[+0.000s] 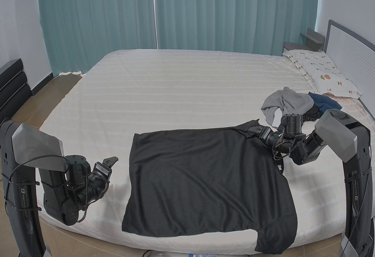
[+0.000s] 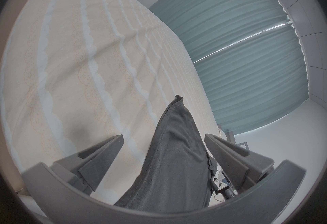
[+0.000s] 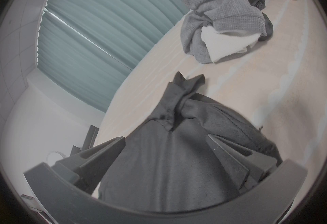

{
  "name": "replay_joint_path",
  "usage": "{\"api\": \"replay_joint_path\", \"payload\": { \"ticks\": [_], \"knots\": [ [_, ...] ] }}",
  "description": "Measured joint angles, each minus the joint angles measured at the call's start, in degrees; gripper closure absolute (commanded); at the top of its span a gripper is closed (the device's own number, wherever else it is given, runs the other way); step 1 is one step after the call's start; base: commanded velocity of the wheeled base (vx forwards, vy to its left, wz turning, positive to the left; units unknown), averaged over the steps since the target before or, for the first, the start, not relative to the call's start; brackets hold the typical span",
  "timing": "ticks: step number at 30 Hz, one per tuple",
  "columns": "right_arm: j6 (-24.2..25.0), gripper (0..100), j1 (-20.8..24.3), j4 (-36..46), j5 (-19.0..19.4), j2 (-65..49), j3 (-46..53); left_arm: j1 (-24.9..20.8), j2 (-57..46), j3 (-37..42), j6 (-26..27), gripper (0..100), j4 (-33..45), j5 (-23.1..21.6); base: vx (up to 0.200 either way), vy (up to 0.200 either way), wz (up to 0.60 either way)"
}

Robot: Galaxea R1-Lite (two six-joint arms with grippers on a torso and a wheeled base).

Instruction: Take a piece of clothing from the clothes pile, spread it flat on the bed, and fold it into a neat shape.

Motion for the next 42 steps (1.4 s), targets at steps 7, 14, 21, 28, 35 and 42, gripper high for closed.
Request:
{"api": "replay_joint_path", "payload": {
  "ticks": [7,14,21,28,35,42],
  "knots": [
    [-0.8,0,-1.5,-0.3,-4.1,1.6,-2.6,0.0,0.0,0.0,0.1,0,0.0,0.0,0.000,0.000,0.00],
    [-0.9,0,-2.9,-3.0,-4.2,0.6,-2.7,0.0,0.0,0.0,0.1,0,0.0,0.0,0.000,0.000,0.00],
    [-8.4,0,-5.1,-2.9,-1.0,-3.1,1.8,0.0,0.0,0.0,0.1,0,0.0,0.0,0.000,0.000,0.00],
    [-12.6,0,-8.2,-2.5,5.4,-5.2,5.8,0.0,0.1,0.0,0.1,0,0.0,0.0,0.000,0.000,0.00],
    [-12.8,0,-10.9,2.3,10.9,-5.5,6.6,0.0,0.2,0.0,0.3,0,0.0,0.0,0.000,0.000,0.00],
    [-12.9,0,-11.6,3.0,11.9,-3.7,6.2,0.0,0.3,0.0,0.3,0,0.0,0.0,0.000,0.000,0.00]
  ]
}}
